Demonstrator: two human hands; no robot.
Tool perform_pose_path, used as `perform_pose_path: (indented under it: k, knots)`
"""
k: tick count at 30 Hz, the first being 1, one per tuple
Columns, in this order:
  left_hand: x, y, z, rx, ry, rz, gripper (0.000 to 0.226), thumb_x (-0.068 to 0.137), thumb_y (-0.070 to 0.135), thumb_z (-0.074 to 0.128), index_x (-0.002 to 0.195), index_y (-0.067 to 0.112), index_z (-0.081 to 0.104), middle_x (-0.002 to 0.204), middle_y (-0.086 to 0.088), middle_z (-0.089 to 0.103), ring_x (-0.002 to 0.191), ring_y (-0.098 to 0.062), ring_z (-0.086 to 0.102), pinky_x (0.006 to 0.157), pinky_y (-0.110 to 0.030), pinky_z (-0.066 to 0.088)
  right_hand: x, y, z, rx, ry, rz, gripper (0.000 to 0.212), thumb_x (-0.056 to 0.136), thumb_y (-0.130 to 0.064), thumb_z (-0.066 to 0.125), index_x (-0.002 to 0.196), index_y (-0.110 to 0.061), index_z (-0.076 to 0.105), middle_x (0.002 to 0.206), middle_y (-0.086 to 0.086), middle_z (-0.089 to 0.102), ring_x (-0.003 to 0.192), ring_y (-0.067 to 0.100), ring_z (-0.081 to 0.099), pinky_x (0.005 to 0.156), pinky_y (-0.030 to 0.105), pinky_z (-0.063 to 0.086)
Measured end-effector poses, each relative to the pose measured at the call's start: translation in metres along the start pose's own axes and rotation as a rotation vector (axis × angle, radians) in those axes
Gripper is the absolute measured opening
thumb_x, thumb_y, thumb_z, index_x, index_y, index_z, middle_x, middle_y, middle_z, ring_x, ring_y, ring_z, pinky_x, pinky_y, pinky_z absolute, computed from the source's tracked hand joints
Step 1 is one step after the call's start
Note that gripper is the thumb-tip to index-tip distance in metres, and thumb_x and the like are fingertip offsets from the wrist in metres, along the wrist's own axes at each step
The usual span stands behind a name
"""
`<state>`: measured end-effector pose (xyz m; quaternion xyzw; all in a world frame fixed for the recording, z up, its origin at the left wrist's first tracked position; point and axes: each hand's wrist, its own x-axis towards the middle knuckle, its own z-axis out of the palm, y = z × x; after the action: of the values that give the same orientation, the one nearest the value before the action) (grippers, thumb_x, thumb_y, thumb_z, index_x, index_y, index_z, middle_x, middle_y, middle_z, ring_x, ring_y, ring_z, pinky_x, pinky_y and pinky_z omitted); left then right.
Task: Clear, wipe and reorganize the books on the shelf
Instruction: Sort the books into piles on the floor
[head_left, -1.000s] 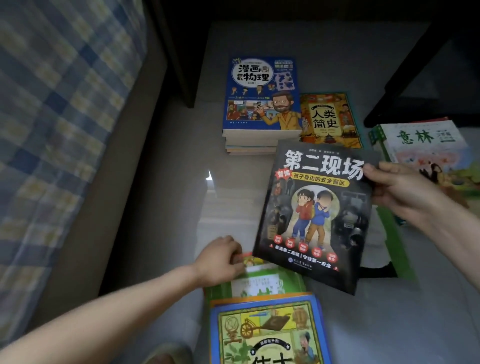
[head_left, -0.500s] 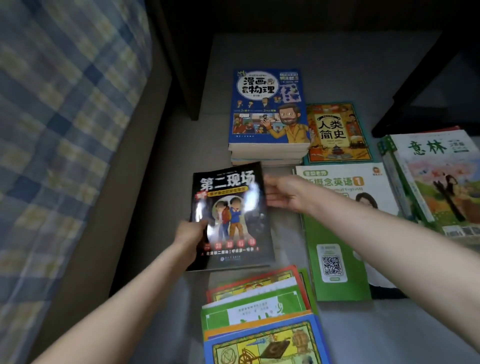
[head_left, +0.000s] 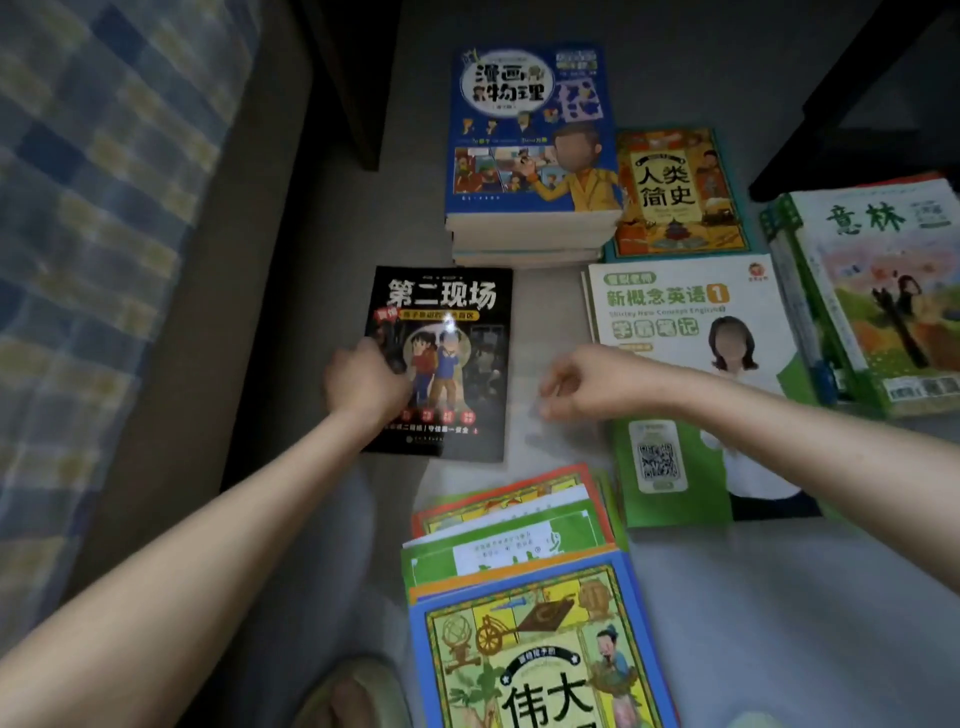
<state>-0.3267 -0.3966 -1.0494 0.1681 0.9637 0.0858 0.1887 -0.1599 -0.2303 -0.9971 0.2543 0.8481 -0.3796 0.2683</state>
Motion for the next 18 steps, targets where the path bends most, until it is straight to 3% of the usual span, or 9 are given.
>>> perform_pose_path:
  k: [3, 7, 9, 13, 15, 18]
  knots:
    - [-0.029, 0.014, -0.007, -0.020, -0.099, 0.180, 0.018, 0.089, 0.027, 0.058, 0.093, 0.010, 0.061, 0.104, -0.016, 0.065, 0.102, -0.036, 0.058, 0.074, -0.033, 0.040, -0.039, -0.003, 0.032, -0.278, -0.201, -0.057, 0.043, 0.076, -0.049, 0.074, 0.108, -0.023, 0.062, 0.093, -0.008, 0.058, 0.089, 0.016, 0.058, 0.069, 0.026, 0.041]
    - [-0.053, 0.018, 0.000, -0.100, -0.297, 0.301, 0.017, 0.091, 0.024, 0.059, 0.077, 0.017, 0.065, 0.087, 0.000, 0.065, 0.091, -0.023, 0.061, 0.067, -0.027, 0.040, -0.071, 0.014, 0.088, -0.639, -0.163, -0.132, 0.061, 0.068, -0.058, 0.074, 0.112, -0.022, 0.053, 0.112, -0.001, 0.057, 0.099, 0.023, 0.057, 0.066, 0.030, 0.032]
    - [-0.059, 0.018, 0.004, -0.107, -0.349, 0.346, 0.012, 0.090, 0.023, 0.060, 0.089, 0.015, 0.069, 0.098, 0.001, 0.067, 0.097, -0.020, 0.061, 0.074, -0.026, 0.043, -0.078, 0.025, 0.105, -0.577, -0.119, -0.097, 0.062, 0.069, -0.050, 0.077, 0.114, -0.018, 0.050, 0.117, 0.003, 0.053, 0.099, 0.026, 0.058, 0.065, 0.031, 0.034]
    - [-0.066, 0.014, 0.004, -0.132, -0.424, 0.403, 0.007, 0.090, 0.026, 0.060, 0.086, 0.021, 0.063, 0.097, 0.000, 0.065, 0.090, -0.017, 0.059, 0.071, -0.026, 0.041, -0.078, 0.038, 0.110, -0.154, 0.042, 0.023, 0.038, 0.081, -0.017, 0.074, 0.111, -0.015, 0.050, 0.115, 0.003, 0.060, 0.090, 0.017, 0.059, 0.074, 0.030, 0.043]
    - [-0.067, 0.011, 0.001, -0.161, -0.451, 0.423, 0.007, 0.090, 0.027, 0.060, 0.086, 0.022, 0.063, 0.098, -0.001, 0.066, 0.090, -0.018, 0.061, 0.075, -0.031, 0.049, -0.078, 0.040, 0.100, -0.101, 0.144, 0.047, 0.032, 0.083, -0.016, 0.071, 0.110, -0.014, 0.054, 0.108, 0.002, 0.063, 0.091, 0.019, 0.059, 0.073, 0.028, 0.042]
    - [-0.068, 0.006, -0.002, -0.219, -0.536, 0.419, 0.013, 0.092, 0.031, 0.059, 0.084, 0.022, 0.064, 0.094, 0.000, 0.067, 0.087, -0.017, 0.064, 0.082, -0.036, 0.054, -0.083, 0.045, 0.080, -0.156, 0.279, 0.063, 0.018, 0.084, -0.026, 0.071, 0.092, -0.014, 0.060, 0.090, 0.000, 0.063, 0.086, 0.020, 0.057, 0.069, 0.030, 0.042]
